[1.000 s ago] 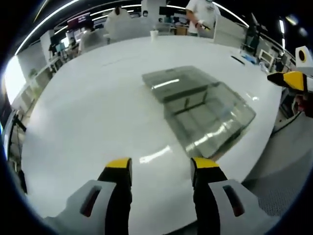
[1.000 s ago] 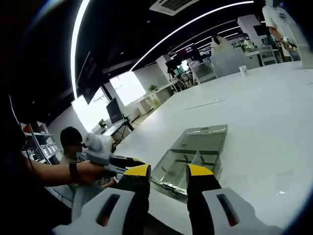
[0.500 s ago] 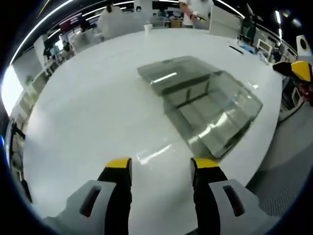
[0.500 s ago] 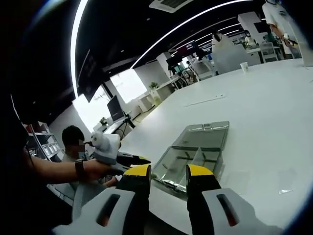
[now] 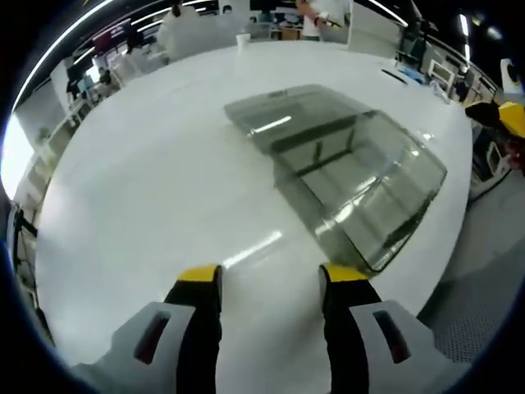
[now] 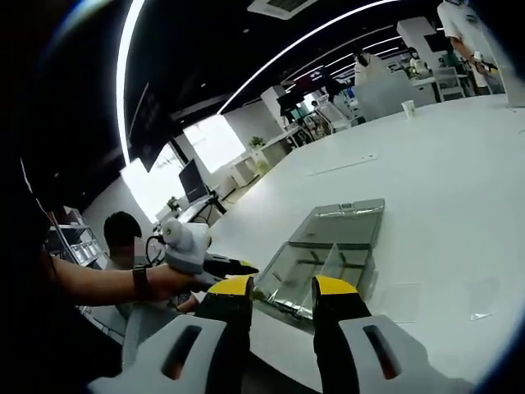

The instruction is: Insert the divider into the dual guide fixture by aligning both edges with the guide slots and pushing it downward to the bottom, including one-sided entry, uneven engagement, binding, and posture correction.

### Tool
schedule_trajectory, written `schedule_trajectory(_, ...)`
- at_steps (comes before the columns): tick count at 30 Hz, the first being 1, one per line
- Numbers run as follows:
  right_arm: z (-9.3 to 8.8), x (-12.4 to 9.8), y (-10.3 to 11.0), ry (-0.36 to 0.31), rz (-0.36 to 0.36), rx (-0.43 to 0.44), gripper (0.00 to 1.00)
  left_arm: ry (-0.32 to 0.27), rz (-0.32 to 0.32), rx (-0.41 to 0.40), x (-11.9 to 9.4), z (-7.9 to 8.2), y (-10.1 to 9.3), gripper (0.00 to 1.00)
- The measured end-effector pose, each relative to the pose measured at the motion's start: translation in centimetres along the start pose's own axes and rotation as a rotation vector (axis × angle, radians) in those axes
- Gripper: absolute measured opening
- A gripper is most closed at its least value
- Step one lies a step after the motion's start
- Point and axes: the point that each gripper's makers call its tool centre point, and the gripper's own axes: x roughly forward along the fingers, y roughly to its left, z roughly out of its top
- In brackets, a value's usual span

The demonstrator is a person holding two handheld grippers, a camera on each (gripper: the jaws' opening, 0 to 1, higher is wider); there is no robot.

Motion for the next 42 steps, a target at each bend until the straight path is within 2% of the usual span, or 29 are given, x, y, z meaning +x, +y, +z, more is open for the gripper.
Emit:
schedule_trajectory(7, 0.0, 0.1, 0.2, -0.005, 0.005, 0.003, 0.24, 0.025, 0.002, 0.01, -0.1, -0.1, 0.0, 0.35)
schedule_trajectory(18, 0.0, -0.5, 0.1, -0.017, -0.012, 0.007, 0.23, 0.023, 0.022, -0.005, -0.2, -0.2, 0.1, 0.33)
schedule_trajectory(25, 0.0, -0.4, 0.4, -0.016, -0.009, -0.004, 0.23, 0.008, 0.031, -0.061, -0.7, -0.1, 0.5, 0.32)
schedule_trajectory(29, 0.1, -0.6, 0.5, -0.028, -0.009, 0.002, 0.23, -0.002, 0.033, -0.062, -1.1, 0.1, 0.4, 0.32)
schedule_trajectory(33, -0.2, -0.6, 0.7, -0.015, -0.001, -0.006, 0.23, 0.016, 0.032, -0.062, -1.1, -0.3, 0.3, 0.32)
schedule_trajectory(36, 0.1, -0.5, 0.8, -0.023, -0.001, -0.002, 0.23, 0.07, 0.026, -0.03, -1.2, -1.0, 0.2, 0.32)
schedule_trajectory(42, 0.0, -0.5, 0.9, -0.014, 0.006, -0.009, 0.23, 0.137, 0.018, 0.0, -1.2, -1.5, 0.1, 0.32)
